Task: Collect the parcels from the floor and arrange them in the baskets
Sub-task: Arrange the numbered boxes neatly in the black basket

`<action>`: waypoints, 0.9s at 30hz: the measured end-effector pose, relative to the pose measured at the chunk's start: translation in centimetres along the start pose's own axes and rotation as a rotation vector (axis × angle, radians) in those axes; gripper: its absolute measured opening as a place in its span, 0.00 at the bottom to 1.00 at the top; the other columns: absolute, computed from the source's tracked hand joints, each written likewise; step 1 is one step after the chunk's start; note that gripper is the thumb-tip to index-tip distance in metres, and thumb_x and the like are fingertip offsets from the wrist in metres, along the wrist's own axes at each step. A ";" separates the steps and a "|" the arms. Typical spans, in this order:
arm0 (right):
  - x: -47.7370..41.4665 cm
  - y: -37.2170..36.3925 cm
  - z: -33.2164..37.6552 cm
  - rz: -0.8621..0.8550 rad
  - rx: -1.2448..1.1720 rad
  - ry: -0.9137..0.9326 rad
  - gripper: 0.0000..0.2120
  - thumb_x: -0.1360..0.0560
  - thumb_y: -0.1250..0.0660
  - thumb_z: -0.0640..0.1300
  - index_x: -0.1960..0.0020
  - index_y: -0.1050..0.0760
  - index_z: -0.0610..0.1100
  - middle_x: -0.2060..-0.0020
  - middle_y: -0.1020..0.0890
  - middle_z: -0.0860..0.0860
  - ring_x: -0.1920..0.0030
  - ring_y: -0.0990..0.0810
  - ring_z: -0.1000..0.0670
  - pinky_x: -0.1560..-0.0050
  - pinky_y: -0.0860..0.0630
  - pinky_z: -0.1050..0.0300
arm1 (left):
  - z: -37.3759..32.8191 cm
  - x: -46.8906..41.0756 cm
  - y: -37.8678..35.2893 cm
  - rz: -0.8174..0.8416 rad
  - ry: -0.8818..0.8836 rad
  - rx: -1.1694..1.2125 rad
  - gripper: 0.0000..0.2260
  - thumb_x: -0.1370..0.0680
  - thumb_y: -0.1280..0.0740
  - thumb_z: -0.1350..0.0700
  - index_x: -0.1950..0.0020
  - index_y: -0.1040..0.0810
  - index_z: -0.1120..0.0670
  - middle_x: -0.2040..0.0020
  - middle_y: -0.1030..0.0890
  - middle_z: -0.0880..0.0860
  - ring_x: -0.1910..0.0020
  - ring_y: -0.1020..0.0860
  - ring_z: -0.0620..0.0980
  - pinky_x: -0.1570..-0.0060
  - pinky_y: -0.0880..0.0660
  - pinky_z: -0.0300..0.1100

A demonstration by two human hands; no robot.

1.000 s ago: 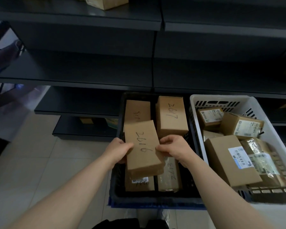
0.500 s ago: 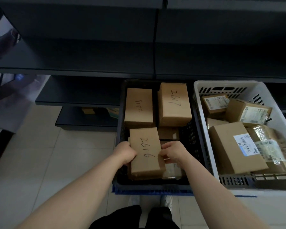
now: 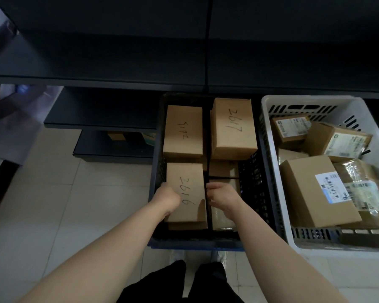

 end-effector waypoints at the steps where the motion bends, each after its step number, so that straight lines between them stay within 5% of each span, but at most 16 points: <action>1: 0.2 0.8 0.5 -0.054 -0.015 0.032 0.19 0.24 0.36 0.35 0.34 0.25 0.42 0.39 0.21 0.45 0.37 0.24 0.45 0.34 0.26 0.46 | -0.7 0.1 0.1 -0.025 -0.022 0.029 0.17 0.20 0.43 0.59 0.31 0.33 0.58 0.40 0.24 0.58 0.47 0.25 0.53 0.55 0.26 0.41; 5: 1.7 5.4 3.2 -0.323 -0.106 0.150 0.10 0.22 0.36 0.40 0.43 0.20 0.43 0.50 0.18 0.47 0.50 0.19 0.49 0.48 0.20 0.53 | -4.9 0.9 1.0 -0.144 -0.149 0.135 0.22 0.19 0.41 0.57 0.25 0.38 0.56 0.29 0.31 0.57 0.34 0.29 0.56 0.33 0.32 0.46; 8: 3.1 8.9 5.4 -0.484 -0.100 0.264 0.09 0.21 0.38 0.41 0.42 0.23 0.43 0.57 0.20 0.50 0.59 0.22 0.53 0.64 0.28 0.61 | -8.7 1.6 1.3 -0.170 -0.197 0.227 0.23 0.17 0.42 0.55 0.24 0.40 0.58 0.27 0.33 0.57 0.31 0.31 0.55 0.41 0.34 0.40; 15: 1.6 12.6 9.8 -0.423 -0.038 0.349 0.22 0.18 0.40 0.40 0.25 0.36 0.43 0.28 0.29 0.47 0.29 0.31 0.48 0.35 0.34 0.58 | -15.0 0.3 -0.1 -0.077 -0.244 0.377 0.22 0.16 0.44 0.55 0.21 0.42 0.54 0.23 0.38 0.53 0.25 0.38 0.52 0.29 0.40 0.44; 18: 0.6 12.9 11.0 -0.337 -0.058 0.316 0.23 0.18 0.42 0.40 0.23 0.39 0.43 0.30 0.29 0.49 0.32 0.29 0.50 0.39 0.34 0.61 | -16.7 -0.9 -0.9 -0.040 -0.242 0.371 0.22 0.16 0.45 0.56 0.21 0.42 0.54 0.23 0.39 0.52 0.25 0.40 0.52 0.28 0.42 0.43; 22: -0.8 12.9 11.8 -0.242 -0.090 0.283 0.20 0.17 0.44 0.37 0.26 0.35 0.40 0.44 0.25 0.52 0.53 0.26 0.56 0.53 0.27 0.66 | -17.9 -2.6 -1.6 0.009 -0.209 0.387 0.22 0.16 0.45 0.57 0.21 0.43 0.52 0.23 0.37 0.53 0.26 0.37 0.53 0.27 0.41 0.46; 27: -1.4 13.1 12.0 -0.168 -0.192 0.206 0.25 0.18 0.41 0.40 0.22 0.42 0.43 0.33 0.25 0.47 0.43 0.24 0.49 0.44 0.24 0.55 | -17.9 -3.1 -1.1 0.054 -0.157 0.427 0.24 0.17 0.43 0.54 0.21 0.43 0.48 0.27 0.32 0.53 0.32 0.30 0.54 0.31 0.33 0.52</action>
Point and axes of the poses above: each hand's wrist, its own x-axis away from the middle knuckle, its own y-axis out of the back of the hand, z = x × y, the point moved 4 cm from there along -x, towards the middle knuckle
